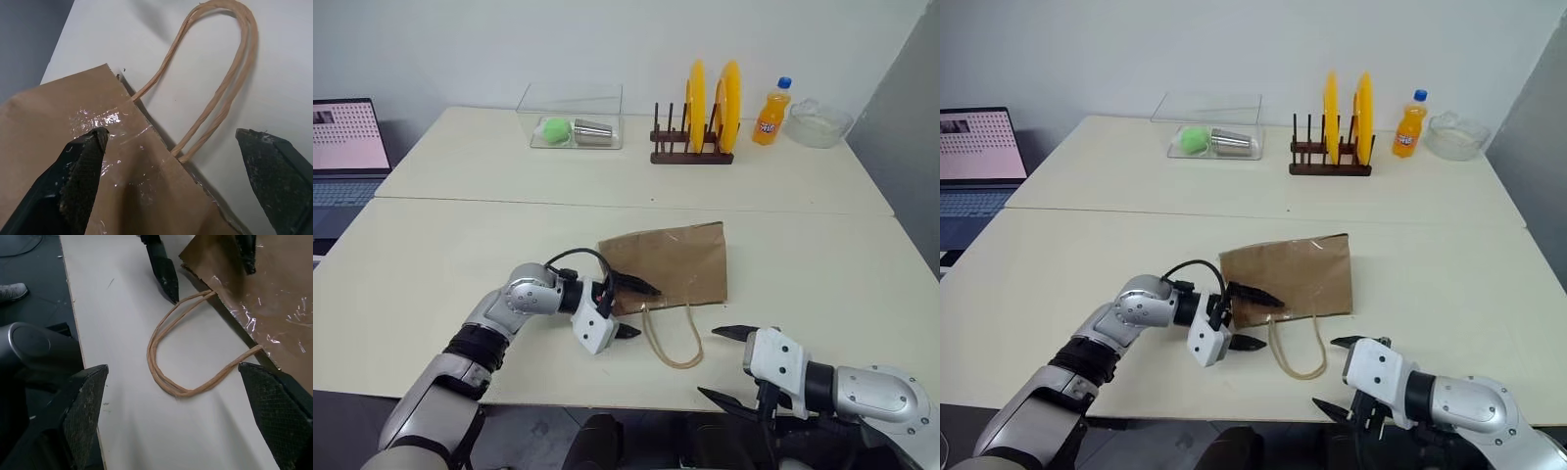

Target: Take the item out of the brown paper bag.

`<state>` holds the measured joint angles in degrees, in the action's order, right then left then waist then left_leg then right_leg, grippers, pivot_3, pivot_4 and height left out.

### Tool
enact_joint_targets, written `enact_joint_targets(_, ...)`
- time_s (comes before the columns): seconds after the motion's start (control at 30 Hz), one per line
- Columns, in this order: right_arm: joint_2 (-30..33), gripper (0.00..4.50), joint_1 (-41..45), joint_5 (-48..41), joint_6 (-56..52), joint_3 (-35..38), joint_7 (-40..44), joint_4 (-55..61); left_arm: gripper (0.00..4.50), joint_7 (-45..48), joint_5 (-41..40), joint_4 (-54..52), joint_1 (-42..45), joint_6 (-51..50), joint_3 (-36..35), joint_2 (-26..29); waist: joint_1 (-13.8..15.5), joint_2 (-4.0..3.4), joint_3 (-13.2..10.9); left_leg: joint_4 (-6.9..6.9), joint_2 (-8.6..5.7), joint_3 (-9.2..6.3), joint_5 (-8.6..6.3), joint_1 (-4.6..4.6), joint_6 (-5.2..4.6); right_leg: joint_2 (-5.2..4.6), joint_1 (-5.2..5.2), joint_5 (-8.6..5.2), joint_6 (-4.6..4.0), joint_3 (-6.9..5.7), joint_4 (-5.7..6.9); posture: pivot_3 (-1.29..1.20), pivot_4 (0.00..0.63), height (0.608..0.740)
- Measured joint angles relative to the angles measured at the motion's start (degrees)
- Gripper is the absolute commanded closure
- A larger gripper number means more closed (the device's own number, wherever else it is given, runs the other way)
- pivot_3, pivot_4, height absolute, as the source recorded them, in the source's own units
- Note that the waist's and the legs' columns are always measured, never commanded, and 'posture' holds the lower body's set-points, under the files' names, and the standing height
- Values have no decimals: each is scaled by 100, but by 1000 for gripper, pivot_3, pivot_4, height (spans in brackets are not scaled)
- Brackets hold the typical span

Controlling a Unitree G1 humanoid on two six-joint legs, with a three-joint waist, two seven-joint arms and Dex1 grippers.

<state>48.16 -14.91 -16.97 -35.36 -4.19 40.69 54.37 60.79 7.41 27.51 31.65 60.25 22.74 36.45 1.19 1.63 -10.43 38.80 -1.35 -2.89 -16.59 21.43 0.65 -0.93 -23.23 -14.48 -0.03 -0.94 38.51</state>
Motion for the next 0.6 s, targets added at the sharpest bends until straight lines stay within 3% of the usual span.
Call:
enact_joint_targets(0.3,11,0,-146,-2,5,79,8,20,51,-276,-575,-840,-426,121,-62,346,-5,-1,0,0,1,1,0,1,0,0,0,0,0,0,-2,0,150,740)
enact_joint_targets(0.6,14,0,-41,5,1,55,10,19,51,-538,150,-1165,-623,-222,-61,401,-11,-1,0,0,1,2,0,0,0,0,0,0,0,-1,-1,0,150,740)
